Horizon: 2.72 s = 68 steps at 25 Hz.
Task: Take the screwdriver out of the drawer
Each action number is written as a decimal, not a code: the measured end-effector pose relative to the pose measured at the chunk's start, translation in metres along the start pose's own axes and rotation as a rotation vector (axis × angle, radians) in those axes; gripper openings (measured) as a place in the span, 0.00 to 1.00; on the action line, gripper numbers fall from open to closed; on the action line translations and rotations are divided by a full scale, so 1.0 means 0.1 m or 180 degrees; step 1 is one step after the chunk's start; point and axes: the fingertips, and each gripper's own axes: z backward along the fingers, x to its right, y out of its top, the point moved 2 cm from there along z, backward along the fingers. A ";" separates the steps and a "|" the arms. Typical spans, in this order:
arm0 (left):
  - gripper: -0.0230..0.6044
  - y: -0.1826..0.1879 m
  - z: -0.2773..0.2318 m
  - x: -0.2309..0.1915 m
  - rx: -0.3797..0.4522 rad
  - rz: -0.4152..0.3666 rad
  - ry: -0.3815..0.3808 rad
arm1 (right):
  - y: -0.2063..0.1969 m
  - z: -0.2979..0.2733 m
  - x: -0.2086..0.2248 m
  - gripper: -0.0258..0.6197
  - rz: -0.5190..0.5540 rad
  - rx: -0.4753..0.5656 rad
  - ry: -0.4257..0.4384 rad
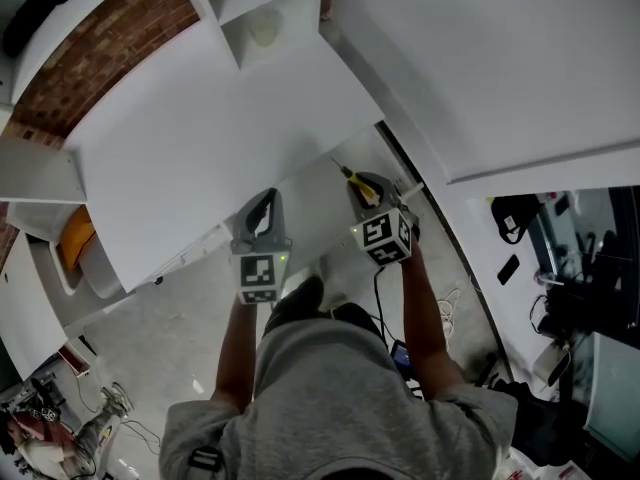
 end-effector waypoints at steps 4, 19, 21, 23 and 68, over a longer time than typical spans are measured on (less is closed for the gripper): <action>0.06 0.19 0.09 0.05 0.0143 -0.0055 -0.0024 | 0.17 0.34 0.16 0.16 -0.0206 0.0288 -0.0281; 0.06 0.52 0.31 0.45 0.0364 -0.0169 -0.0229 | 0.12 1.53 0.44 0.16 -0.1018 0.1085 -0.1167; 0.06 0.52 0.33 0.52 0.0354 -0.0189 -0.0271 | 0.06 1.64 0.43 0.16 -0.1084 0.1123 -0.1199; 0.06 0.52 0.35 0.60 0.0336 -0.0203 -0.0303 | 0.02 1.74 0.41 0.16 -0.1160 0.1155 -0.1234; 0.06 0.33 0.73 1.04 0.0223 -0.0301 -0.0477 | -0.48 2.15 0.02 0.16 -0.1228 0.1114 -0.1283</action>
